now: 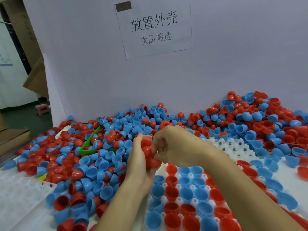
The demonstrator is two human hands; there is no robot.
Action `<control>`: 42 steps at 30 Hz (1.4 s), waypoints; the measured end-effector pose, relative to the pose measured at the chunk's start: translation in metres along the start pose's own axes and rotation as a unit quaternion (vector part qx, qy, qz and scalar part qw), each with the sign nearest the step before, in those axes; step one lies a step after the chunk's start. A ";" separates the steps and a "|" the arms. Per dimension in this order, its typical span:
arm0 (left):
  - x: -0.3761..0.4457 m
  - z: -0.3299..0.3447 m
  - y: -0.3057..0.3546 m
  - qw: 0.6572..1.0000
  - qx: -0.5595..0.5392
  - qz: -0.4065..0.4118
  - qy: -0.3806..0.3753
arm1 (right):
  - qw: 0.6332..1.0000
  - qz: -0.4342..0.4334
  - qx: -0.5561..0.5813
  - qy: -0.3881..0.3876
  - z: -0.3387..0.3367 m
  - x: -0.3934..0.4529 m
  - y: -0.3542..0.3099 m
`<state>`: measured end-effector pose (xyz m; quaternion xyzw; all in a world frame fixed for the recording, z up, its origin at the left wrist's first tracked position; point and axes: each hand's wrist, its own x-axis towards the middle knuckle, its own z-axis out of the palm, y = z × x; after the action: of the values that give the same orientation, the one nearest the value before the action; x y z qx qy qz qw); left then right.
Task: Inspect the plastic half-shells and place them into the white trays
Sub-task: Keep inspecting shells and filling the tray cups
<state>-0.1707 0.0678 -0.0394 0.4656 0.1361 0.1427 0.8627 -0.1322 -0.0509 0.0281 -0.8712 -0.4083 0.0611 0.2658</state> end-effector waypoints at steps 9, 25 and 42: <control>-0.003 -0.004 0.000 0.998 -0.049 -0.024 -0.009 | 1.000 -0.019 0.018 -0.017 0.005 0.000 -0.001; -0.003 -0.001 0.005 0.992 -0.117 -0.051 0.016 | 0.996 -0.038 0.070 0.045 -0.012 -0.002 0.016; -0.002 -0.003 0.005 0.996 -0.084 -0.027 -0.006 | 0.994 -0.025 0.068 0.083 -0.012 -0.002 0.022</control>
<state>-0.1740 0.0718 -0.0365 0.3882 0.1307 0.1277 0.9033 -0.1144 -0.0688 0.0271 -0.8425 -0.4013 0.0096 0.3591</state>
